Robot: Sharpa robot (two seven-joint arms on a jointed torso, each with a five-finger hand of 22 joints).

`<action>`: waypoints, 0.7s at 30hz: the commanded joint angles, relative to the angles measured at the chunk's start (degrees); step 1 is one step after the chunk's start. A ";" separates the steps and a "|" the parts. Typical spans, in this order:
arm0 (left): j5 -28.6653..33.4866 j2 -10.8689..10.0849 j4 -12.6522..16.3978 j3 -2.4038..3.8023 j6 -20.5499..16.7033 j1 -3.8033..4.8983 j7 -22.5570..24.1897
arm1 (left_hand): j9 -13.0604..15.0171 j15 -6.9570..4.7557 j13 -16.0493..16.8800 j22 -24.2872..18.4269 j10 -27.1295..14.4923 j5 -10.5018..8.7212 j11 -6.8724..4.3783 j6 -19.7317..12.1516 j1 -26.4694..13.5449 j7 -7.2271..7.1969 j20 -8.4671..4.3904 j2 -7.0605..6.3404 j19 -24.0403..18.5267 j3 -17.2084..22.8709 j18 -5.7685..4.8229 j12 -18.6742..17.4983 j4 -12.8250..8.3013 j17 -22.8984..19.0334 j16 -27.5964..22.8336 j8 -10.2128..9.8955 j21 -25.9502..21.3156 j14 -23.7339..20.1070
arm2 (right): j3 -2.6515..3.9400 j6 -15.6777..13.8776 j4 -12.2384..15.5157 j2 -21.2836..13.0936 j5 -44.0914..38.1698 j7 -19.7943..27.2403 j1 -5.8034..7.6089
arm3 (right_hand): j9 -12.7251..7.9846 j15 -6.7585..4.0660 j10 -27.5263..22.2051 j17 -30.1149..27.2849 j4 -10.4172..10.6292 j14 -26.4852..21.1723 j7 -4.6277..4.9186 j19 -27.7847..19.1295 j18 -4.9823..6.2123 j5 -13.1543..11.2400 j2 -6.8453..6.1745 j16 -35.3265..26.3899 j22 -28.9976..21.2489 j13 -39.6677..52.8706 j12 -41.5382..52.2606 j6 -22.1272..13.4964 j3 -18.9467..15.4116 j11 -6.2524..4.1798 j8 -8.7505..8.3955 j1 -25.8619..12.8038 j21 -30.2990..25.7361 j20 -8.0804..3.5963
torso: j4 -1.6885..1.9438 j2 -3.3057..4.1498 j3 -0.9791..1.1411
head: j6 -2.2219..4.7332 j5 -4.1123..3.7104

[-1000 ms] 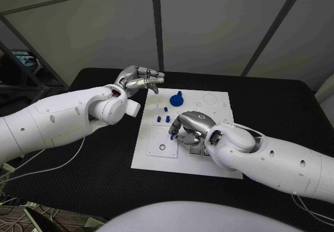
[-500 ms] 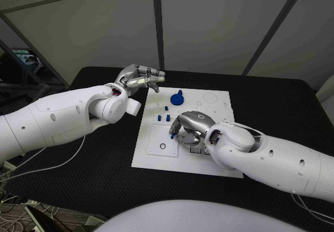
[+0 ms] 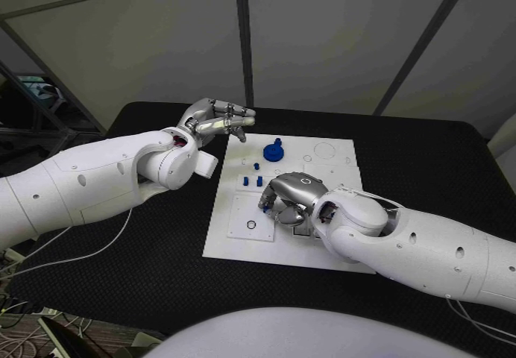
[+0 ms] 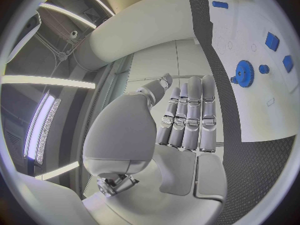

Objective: Assemble the parts on the task board

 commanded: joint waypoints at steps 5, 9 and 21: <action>0.15 0.04 0.05 0.05 0.76 0.09 0.88 | -0.04 0.04 0.04 -0.09 -0.53 -0.07 0.02 -0.09 0.03 0.23 0.37 0.58 -0.04 -0.33 -0.69 0.30 -0.04 -0.06 -0.40 -0.30 -0.35 -0.24 | -0.26 1.54 -0.22 0.11 -0.98 -0.72 -0.10 | -0.13 0.34 -0.58 -0.22 0.49 2.31 0.62 -0.26 -0.44 -0.44 -0.55 0.05 -0.27 -0.11 -0.98 -0.96 -0.82 0.63 -0.52 -1.38 -0.05 0.33 | 0.02 -0.04 0.00 | -0.14 0.13; 0.15 -0.02 0.07 0.05 0.82 0.10 0.81 | -0.04 0.04 0.04 -0.09 -0.53 -0.07 0.02 -0.09 0.03 0.23 0.37 0.58 -0.04 -0.33 -0.69 0.30 -0.04 -0.06 -0.40 -0.30 -0.35 -0.24 | -0.27 -0.49 -0.28 -0.03 -0.93 -0.57 -0.10 | -0.81 2.31 -7.18 -2.32 1.03 1.58 3.17 -3.16 0.25 -1.06 -2.87 -1.30 -4.27 -1.69 -3.97 -7.69 -1.79 3.16 -3.73 -3.32 -2.40 1.72 | -0.08 -0.06 -0.02 | -0.08 0.17; 0.15 -0.16 -0.09 0.05 1.28 0.09 0.64 | -0.03 0.05 0.04 -0.11 -0.58 -0.07 0.03 -0.09 0.03 0.24 0.38 0.61 -0.05 -0.36 -0.69 0.32 -0.04 -0.09 -0.41 -0.30 -0.38 -0.26 | -0.26 -6.99 1.47 -2.33 -0.48 0.48 -0.11 | -0.31 2.97 -10.65 -3.95 1.01 1.08 3.52 -4.28 0.82 -1.10 -2.97 -2.19 -6.26 -2.42 -2.16 -9.07 -3.51 3.80 -2.81 -2.82 -3.85 2.85 | -0.10 -0.08 0.08 | 0.22 -0.04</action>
